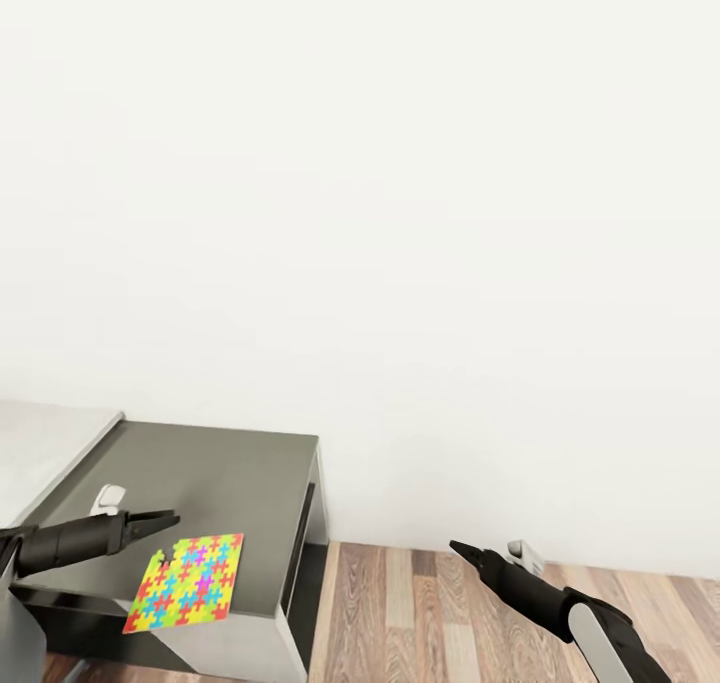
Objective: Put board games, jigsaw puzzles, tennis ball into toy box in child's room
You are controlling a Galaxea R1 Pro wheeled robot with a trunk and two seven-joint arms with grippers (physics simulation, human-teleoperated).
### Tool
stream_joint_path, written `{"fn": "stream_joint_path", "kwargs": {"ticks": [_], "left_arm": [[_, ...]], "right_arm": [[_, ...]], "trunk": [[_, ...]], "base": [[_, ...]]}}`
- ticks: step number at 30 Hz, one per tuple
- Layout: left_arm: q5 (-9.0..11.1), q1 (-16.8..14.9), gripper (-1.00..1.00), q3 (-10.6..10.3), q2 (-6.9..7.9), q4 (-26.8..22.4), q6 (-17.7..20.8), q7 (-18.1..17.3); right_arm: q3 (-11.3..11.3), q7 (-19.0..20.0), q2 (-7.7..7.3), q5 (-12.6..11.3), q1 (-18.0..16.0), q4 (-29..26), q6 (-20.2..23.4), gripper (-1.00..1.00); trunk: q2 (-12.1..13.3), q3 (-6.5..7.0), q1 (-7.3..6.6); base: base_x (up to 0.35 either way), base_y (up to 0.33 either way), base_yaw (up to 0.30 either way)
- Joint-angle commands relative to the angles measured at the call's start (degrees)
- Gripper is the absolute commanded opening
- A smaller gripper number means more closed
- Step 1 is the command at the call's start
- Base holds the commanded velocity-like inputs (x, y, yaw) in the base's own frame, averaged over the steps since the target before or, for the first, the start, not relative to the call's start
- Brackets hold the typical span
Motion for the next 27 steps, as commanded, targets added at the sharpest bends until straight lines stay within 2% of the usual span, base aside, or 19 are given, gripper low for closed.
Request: {"fn": "stream_joint_path", "kwargs": {"ticks": [1, 15, 27], "left_arm": [[-0.59, -0.06, 1.0, 0.25, -0.04, -0.06, 0.6, -0.46], [-0.64, -0.06, 1.0, 0.23, -0.04, -0.07, 0.59, -0.46], [-0.66, -0.06, 1.0, 0.23, -0.04, -0.09, 0.57, -0.46]], "right_arm": [[-0.11, 0.07, 0.01, -0.22, -0.05, -0.02, 0.43, 1.0], [-0.11, 0.79, 1.02, -0.18, -0.05, 0.01, 0.1, 1.0], [-0.09, 1.29, 1.22, 0.18, -0.08, -0.01, 0.08, 1.0]], "trunk": [[-0.12, -0.06, 0.03], [-0.12, 0.91, 0.03], [-0.12, 1.88, 0.03]], "base": [[-0.025, 0.024, -0.161], [-0.039, 0.163, -0.19], [-0.073, 0.113, -0.183]]}}
